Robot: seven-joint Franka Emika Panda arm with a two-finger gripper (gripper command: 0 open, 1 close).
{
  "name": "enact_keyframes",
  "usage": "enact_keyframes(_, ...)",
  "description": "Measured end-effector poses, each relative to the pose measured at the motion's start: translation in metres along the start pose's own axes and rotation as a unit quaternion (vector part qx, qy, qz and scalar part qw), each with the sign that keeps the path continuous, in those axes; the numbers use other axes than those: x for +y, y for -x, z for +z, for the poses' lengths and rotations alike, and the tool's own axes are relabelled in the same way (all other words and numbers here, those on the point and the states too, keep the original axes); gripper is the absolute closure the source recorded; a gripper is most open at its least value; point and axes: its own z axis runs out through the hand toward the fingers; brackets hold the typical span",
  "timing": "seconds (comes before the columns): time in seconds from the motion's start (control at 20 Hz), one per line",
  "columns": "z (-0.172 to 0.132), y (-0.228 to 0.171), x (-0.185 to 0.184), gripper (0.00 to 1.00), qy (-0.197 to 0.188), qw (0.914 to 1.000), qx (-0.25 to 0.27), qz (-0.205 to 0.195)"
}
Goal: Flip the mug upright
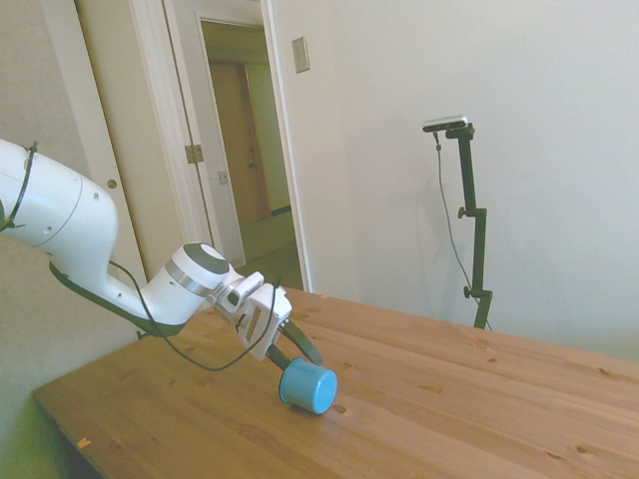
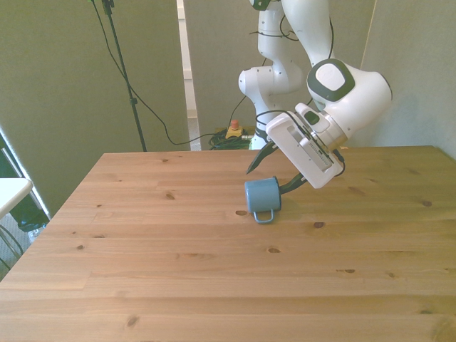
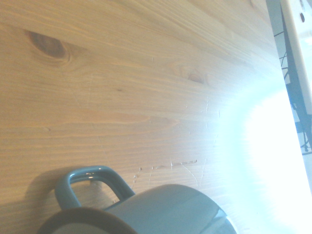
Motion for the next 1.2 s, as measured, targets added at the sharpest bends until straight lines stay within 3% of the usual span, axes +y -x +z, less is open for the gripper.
enact_keyframes(1.2, -0.0003, 0.0058, -0.0053, 1.00, 0.017, 0.9998, 0.008, 0.001)
